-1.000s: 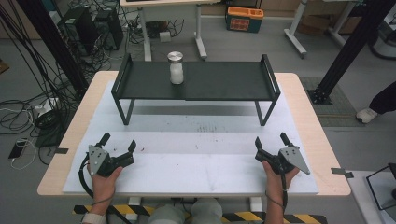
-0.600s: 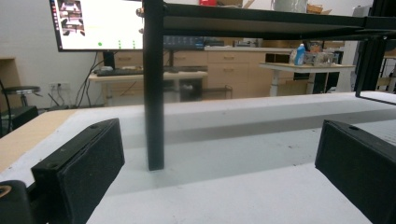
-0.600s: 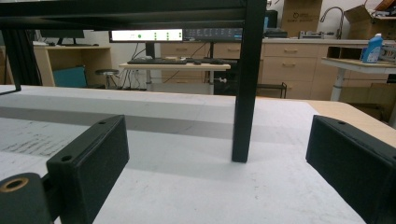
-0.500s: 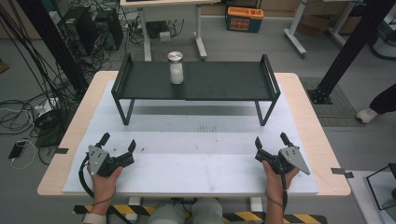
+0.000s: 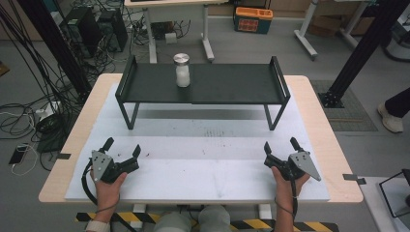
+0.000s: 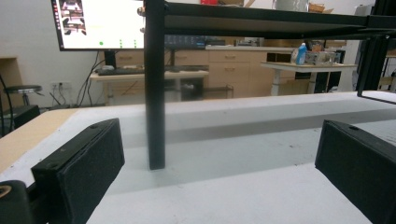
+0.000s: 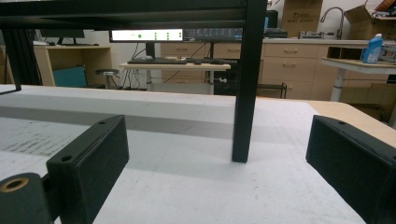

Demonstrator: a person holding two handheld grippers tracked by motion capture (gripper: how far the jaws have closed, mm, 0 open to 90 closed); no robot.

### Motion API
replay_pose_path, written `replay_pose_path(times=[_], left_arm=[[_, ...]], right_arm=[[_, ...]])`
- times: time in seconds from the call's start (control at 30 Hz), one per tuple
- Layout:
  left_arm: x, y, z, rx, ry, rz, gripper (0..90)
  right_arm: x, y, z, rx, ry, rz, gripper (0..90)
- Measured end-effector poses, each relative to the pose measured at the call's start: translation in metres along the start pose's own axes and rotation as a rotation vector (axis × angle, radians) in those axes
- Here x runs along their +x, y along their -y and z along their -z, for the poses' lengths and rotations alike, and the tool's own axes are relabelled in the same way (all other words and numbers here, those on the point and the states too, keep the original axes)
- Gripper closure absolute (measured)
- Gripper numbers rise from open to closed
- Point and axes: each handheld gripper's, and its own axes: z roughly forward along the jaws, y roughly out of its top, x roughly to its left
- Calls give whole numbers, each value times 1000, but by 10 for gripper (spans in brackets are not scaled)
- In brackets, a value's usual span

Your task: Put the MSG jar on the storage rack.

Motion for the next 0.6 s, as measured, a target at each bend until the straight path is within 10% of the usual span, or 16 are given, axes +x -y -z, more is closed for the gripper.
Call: replay_pose_path(times=[0.6], left_arm=[[0, 0, 0, 1, -3, 0, 16]], right_arm=[[0, 1, 0, -4, 0, -4, 59]])
